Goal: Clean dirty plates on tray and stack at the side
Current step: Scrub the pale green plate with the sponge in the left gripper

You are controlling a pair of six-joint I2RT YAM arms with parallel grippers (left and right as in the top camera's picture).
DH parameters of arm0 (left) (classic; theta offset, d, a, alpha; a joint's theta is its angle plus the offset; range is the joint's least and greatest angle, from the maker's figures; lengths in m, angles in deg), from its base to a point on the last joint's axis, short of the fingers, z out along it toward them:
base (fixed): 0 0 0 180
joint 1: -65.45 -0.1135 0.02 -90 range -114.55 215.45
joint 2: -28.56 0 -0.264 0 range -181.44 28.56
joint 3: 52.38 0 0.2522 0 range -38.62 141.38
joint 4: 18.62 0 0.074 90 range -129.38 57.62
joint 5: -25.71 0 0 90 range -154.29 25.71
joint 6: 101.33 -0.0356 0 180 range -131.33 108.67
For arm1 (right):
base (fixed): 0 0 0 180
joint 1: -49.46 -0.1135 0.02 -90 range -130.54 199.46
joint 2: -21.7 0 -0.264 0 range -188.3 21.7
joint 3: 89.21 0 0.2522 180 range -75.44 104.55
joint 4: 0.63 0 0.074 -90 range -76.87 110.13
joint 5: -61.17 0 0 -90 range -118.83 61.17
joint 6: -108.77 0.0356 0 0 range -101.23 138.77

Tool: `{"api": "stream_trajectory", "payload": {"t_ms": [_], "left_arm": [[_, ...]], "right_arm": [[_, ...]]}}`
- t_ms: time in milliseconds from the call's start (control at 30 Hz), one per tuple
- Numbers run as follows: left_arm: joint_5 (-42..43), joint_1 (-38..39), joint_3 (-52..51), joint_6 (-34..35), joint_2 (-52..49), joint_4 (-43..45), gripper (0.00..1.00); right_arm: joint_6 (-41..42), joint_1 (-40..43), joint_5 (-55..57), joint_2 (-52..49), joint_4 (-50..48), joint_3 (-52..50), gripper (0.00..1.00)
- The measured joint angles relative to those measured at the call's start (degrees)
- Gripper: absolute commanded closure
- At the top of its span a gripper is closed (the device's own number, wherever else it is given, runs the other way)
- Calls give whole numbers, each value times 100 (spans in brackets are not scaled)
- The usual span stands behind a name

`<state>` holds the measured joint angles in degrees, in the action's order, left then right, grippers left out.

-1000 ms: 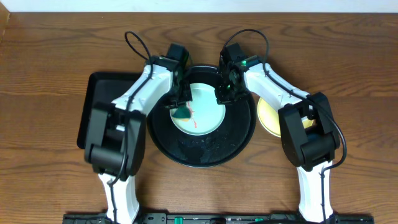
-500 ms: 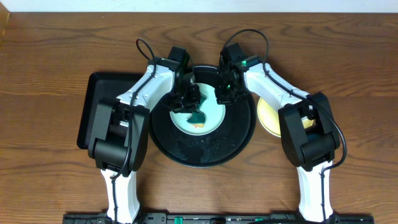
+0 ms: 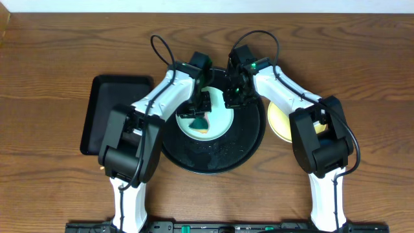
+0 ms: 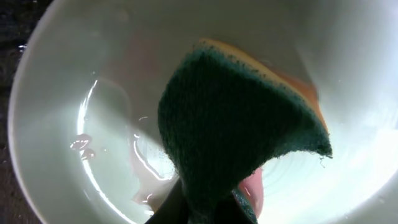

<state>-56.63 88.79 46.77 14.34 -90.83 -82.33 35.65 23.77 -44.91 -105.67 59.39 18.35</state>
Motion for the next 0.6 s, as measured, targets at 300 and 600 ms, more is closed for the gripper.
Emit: {"api": "stream_trajectory", "payload": {"t_ms": [300, 600], "left_arm": [[-44, 195, 0, -284, 20, 140, 93], [1132, -48, -24, -758, 17, 713, 92]], "right_arm": [[13, 0, 0, 0, 0, 0, 99], [13, 0, 0, 0, 0, 0, 99]]}}
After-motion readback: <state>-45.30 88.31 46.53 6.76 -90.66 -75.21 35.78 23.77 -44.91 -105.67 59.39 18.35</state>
